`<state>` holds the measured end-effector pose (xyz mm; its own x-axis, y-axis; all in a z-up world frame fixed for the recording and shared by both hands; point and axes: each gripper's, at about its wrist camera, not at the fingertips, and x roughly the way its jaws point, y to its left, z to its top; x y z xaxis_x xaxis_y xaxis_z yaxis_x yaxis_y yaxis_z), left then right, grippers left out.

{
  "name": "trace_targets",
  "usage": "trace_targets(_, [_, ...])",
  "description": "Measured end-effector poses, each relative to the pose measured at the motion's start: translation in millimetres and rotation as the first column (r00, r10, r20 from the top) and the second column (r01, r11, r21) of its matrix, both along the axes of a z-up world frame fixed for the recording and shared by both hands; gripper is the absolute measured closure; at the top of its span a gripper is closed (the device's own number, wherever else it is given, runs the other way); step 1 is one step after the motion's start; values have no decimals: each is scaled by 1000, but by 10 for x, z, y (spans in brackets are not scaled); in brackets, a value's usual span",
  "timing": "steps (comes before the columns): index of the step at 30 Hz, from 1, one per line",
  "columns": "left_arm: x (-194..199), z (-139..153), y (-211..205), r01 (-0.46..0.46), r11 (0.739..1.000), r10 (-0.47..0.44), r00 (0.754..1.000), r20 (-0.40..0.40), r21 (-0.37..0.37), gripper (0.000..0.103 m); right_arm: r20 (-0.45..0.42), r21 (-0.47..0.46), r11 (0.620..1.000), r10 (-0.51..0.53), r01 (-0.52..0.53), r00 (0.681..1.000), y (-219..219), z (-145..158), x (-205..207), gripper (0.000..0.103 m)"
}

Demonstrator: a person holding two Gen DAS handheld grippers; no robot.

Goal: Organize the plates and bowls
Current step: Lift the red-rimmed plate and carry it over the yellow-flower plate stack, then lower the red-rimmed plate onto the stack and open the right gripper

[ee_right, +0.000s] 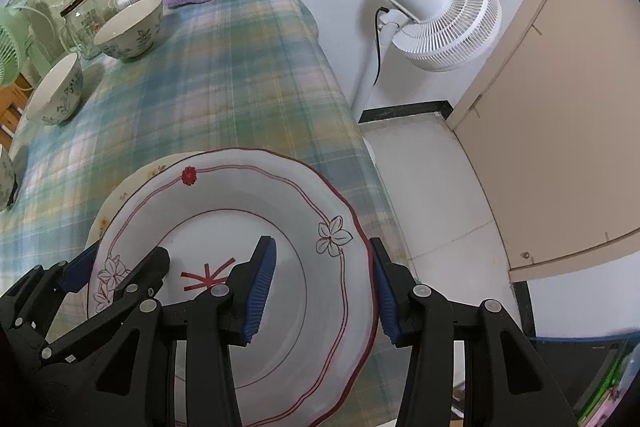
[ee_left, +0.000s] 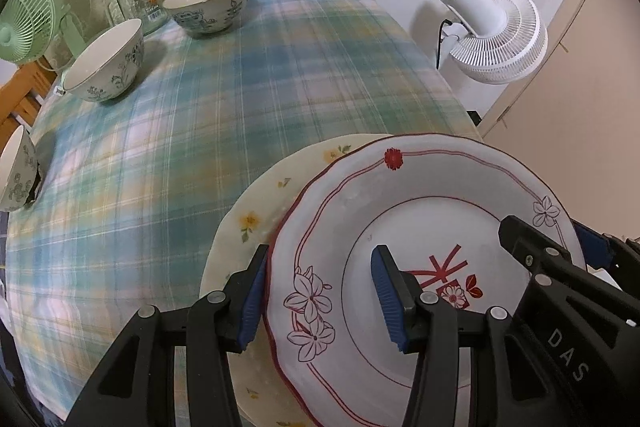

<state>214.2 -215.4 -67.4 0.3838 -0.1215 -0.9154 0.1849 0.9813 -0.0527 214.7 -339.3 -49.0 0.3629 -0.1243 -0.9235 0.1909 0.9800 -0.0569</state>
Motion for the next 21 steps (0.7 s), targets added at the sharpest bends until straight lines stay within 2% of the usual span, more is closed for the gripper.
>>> trace_targets(6, [-28,-27,-28,3,1000,-3,1000,6,15,53,-35,18,1000,0,1,999,-31,-102,-28,52])
trace_targets(13, [-69,-30,-29,4,1000,-5,1000,22,18,52,-33,64,998,1,1,999,-88,-112,-58,52])
trace_targets(17, [-65,-32,-29,5,1000,-5,1000,22,20,52,11,67,998,-5,4,1000,-135,-5,-38,52])
trace_targets(19, [-67,-31,-26,4,1000,-4,1000,23,21,52,38,64,998,-1,-2,999,-140,66,-17,58])
trace_targets(21, [-54,-32,-29,0,1000,0,1000,21,22,52,44,47,999,9,-11,999,-135,100,15,70])
